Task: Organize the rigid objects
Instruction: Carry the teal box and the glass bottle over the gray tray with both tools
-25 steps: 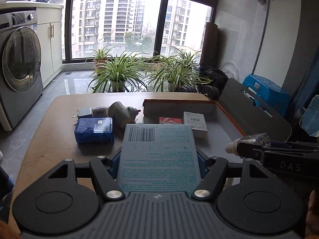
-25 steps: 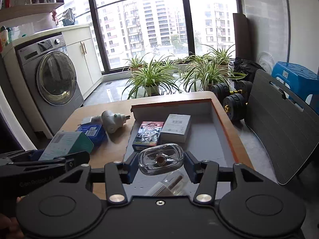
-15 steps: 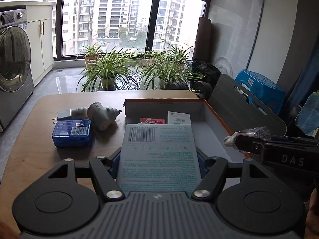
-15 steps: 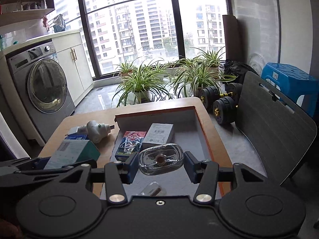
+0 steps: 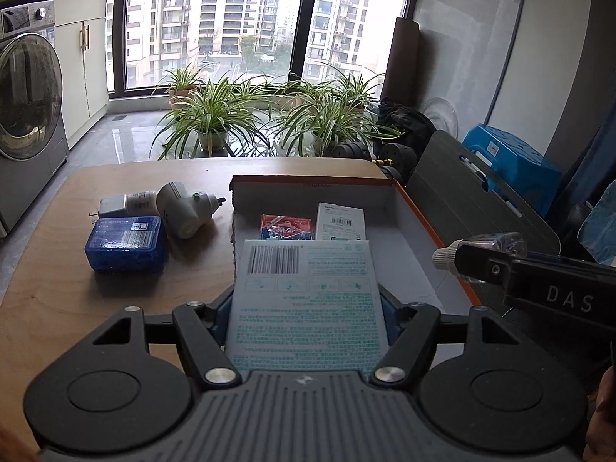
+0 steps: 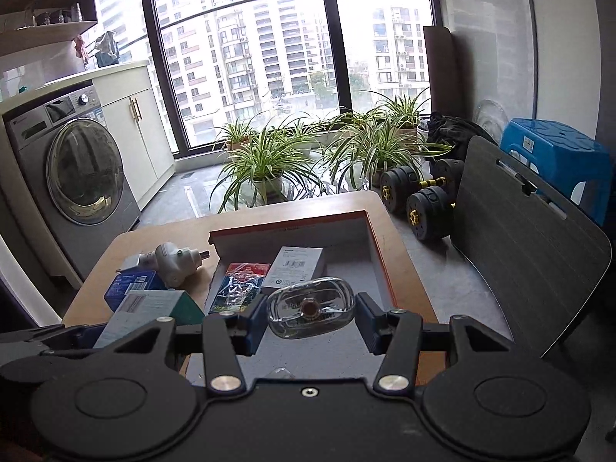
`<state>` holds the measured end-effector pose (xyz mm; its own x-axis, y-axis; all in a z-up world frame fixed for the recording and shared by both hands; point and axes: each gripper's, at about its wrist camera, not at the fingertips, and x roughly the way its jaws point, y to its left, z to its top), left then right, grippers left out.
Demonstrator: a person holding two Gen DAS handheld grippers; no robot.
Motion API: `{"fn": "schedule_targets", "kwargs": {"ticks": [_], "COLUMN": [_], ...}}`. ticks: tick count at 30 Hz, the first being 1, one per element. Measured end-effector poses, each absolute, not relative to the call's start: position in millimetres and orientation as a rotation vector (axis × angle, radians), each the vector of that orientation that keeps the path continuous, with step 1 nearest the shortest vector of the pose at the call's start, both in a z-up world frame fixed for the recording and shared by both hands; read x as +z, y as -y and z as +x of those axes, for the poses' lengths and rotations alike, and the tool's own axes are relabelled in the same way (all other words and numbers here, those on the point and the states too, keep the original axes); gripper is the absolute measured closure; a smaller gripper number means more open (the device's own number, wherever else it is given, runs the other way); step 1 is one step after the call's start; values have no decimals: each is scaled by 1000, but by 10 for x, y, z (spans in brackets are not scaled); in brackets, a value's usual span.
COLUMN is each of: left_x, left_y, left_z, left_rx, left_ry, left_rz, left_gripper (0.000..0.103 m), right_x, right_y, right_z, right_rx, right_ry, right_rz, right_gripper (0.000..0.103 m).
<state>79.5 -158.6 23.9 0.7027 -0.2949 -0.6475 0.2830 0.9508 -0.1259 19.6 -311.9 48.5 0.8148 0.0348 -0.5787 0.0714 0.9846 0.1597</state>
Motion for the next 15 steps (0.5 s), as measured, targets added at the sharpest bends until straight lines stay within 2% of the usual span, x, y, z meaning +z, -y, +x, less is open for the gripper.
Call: {"fn": "schedule_targets", "kwargs": {"ticks": [15], "left_x": [241], "left_y": [1670], "left_z": [860], "left_rx": [-314], "left_ry": [-734], "left_rz": [-19], "left_gripper": [31], "right_x": [512], "right_y": [3148], "right_z": [278], "right_rx": [-18], "right_ry": [-621], "right_rz": [181], "right_gripper": [43]}}
